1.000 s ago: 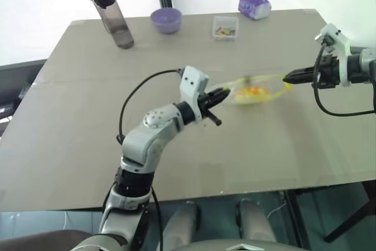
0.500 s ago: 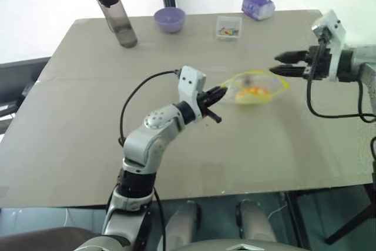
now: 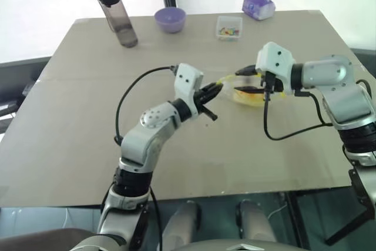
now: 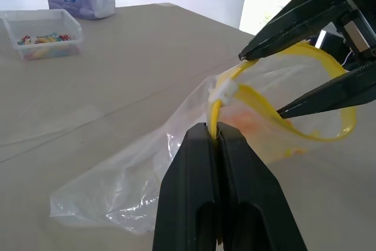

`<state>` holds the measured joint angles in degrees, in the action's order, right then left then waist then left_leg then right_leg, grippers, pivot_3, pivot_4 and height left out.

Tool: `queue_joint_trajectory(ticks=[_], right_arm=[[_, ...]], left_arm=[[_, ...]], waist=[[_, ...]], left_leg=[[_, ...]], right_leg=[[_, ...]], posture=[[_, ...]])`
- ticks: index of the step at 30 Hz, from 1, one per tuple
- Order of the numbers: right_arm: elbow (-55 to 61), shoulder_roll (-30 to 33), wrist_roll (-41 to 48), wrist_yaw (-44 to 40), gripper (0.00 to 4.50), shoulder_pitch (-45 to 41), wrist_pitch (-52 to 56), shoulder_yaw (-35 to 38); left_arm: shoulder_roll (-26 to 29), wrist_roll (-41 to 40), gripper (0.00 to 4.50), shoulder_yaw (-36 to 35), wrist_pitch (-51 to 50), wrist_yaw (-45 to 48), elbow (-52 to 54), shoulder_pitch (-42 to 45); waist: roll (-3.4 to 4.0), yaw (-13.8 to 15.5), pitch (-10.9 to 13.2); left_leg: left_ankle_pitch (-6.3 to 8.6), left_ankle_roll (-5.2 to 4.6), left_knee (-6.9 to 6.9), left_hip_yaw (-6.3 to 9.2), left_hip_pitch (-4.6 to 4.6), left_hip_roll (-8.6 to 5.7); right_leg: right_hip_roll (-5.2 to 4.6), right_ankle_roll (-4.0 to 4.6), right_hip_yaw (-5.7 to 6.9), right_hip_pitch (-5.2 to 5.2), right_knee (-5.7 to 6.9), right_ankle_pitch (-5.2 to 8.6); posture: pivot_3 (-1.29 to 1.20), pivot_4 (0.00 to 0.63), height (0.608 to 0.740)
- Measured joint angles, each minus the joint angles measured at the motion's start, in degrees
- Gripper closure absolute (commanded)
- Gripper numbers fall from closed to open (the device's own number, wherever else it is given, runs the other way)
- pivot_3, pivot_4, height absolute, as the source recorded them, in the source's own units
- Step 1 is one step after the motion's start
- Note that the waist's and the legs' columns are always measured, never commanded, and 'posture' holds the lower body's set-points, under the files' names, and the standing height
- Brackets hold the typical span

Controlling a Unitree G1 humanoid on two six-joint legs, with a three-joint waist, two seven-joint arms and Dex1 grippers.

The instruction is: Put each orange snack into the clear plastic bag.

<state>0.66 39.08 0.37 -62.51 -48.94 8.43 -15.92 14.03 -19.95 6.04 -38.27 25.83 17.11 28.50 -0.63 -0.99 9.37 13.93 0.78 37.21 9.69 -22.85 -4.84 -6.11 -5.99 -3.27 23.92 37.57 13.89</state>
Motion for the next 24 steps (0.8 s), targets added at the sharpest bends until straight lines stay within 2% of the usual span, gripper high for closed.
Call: queue_joint_trajectory(ticks=[11,20,24], right_arm=[[1.53,-4.14,-1.11,-0.42,2.77,-0.31,0.26,-1.18],[4.80,-5.86,3.86,-1.60,2.77,-3.20,8.83,-0.55],[5.47,-5.72,4.02,-1.39,2.77,-3.26,9.50,-0.57]], left_arm=[[4.38,6.85,4.50,4.65,5.94,0.70,1.89,-0.39],[4.87,9.57,4.50,5.68,8.23,0.69,2.40,-1.31],[4.37,9.66,4.50,5.67,8.33,0.49,2.62,-1.76]], waist=[[0.00,0.08,0.00],[0.00,0.03,0.00],[0.00,0.13,0.00]], left_leg=[[0.00,0.00,-0.01,0.00,0.00,-0.01],[0.00,0.00,-0.01,0.03,0.00,0.00],[0.00,-0.01,0.00,0.02,0.00,-0.02]], right_leg=[[-0.01,0.00,-0.01,0.00,0.00,0.00],[-0.01,0.01,0.00,0.01,0.01,0.00],[-0.01,0.00,0.00,0.00,0.01,0.00]], posture=[[0.00,0.150,0.740],[0.00,0.150,0.740],[0.00,0.150,0.740]])
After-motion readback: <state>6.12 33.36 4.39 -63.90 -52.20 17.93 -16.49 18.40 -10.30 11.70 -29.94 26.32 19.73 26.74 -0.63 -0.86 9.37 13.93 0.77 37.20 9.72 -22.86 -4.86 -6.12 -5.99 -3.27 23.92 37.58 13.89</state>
